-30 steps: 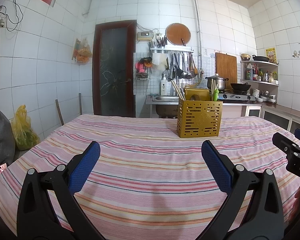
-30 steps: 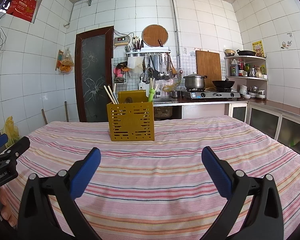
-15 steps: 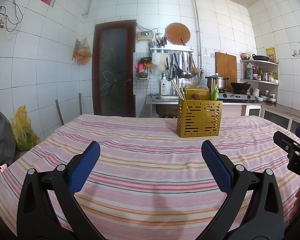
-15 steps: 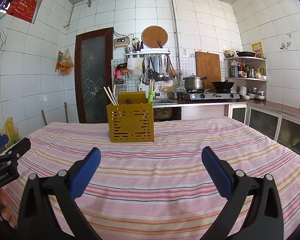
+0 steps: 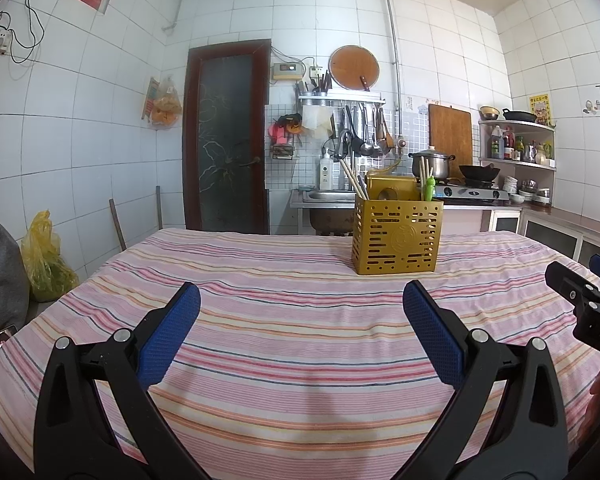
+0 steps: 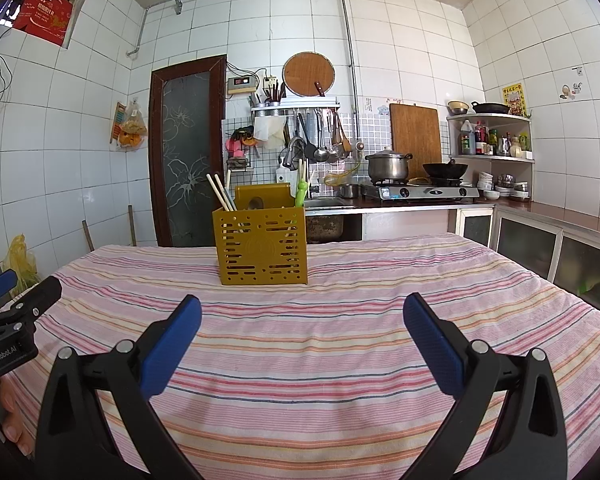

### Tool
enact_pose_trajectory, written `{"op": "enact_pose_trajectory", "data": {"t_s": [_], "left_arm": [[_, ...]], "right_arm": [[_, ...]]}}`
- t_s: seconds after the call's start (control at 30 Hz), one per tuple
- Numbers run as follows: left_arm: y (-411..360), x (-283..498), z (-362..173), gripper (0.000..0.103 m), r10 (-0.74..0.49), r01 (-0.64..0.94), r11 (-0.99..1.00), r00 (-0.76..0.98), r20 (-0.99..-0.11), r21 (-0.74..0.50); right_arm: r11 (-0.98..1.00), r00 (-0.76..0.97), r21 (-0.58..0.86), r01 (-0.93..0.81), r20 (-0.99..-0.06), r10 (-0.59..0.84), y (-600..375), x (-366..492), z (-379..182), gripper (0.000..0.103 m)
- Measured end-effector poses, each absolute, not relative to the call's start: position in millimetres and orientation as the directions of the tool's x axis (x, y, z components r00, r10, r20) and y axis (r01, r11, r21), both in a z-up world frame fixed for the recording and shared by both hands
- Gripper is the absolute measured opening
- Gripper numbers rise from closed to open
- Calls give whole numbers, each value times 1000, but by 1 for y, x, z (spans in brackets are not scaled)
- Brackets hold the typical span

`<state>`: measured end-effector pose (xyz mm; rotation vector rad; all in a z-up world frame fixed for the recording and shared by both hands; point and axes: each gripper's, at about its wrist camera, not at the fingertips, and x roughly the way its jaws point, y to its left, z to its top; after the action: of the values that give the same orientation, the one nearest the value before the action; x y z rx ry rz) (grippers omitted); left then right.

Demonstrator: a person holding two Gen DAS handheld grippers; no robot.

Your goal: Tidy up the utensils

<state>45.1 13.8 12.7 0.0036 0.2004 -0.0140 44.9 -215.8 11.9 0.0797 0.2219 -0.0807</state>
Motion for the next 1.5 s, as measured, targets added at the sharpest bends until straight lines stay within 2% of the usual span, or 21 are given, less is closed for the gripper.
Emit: {"op": "enact_pose_trajectory", "data": {"t_s": [1.5], "left_arm": [[15, 45, 17, 98, -22, 26, 1000, 983, -182, 16]], "right_arm": [[993, 973, 72, 91, -218, -74, -219, 44, 12, 99]]}}
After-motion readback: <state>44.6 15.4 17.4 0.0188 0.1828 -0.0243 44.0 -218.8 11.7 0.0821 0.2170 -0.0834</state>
